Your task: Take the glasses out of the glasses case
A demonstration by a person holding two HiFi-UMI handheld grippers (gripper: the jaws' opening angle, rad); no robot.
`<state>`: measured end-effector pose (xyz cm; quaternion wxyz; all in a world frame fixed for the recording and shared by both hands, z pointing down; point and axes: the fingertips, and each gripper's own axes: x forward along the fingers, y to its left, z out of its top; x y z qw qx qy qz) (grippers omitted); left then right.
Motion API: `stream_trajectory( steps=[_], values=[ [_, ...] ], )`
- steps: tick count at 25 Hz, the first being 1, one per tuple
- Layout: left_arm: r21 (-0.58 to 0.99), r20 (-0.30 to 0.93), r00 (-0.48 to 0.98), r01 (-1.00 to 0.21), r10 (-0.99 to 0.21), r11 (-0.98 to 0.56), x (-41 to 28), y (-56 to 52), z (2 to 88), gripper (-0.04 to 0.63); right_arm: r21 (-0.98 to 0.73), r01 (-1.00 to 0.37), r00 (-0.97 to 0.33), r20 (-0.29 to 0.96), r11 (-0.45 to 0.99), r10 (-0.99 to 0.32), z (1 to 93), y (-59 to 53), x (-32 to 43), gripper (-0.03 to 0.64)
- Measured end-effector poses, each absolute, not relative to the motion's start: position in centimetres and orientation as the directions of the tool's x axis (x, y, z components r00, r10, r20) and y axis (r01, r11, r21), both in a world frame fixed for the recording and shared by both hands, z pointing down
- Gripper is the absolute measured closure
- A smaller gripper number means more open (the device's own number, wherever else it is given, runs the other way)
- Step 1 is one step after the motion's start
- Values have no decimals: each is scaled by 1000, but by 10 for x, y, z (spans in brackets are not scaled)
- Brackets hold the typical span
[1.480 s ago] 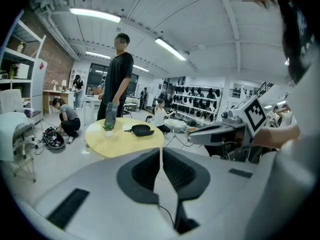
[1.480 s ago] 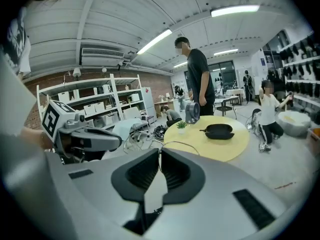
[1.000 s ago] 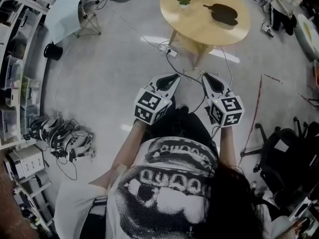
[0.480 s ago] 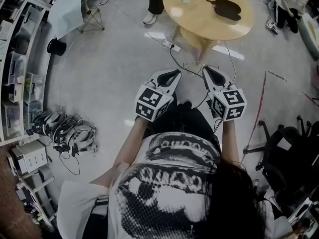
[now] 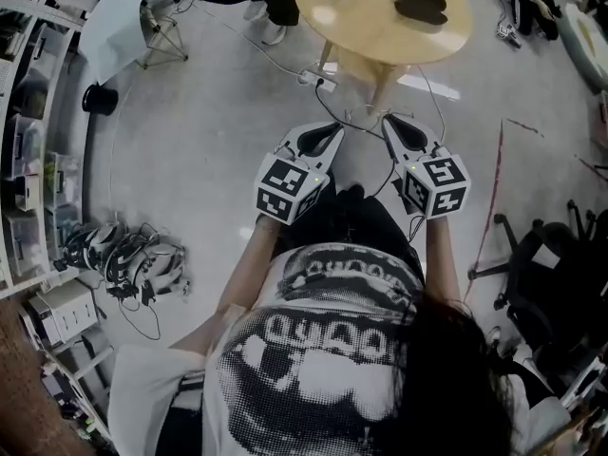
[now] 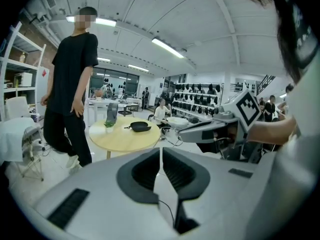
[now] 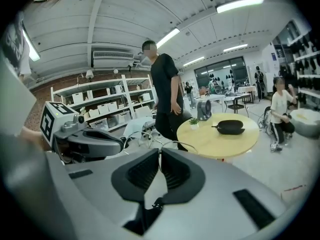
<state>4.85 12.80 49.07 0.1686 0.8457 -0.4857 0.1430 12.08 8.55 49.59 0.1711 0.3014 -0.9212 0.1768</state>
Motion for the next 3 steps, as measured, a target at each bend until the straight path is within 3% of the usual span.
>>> stream_trajectory(
  steps=[3],
  values=[
    [144, 402, 495, -865, -771, -480, 51, 125, 491, 572, -222, -612, -762, 424, 759, -490, 498, 84, 120, 600]
  ],
)
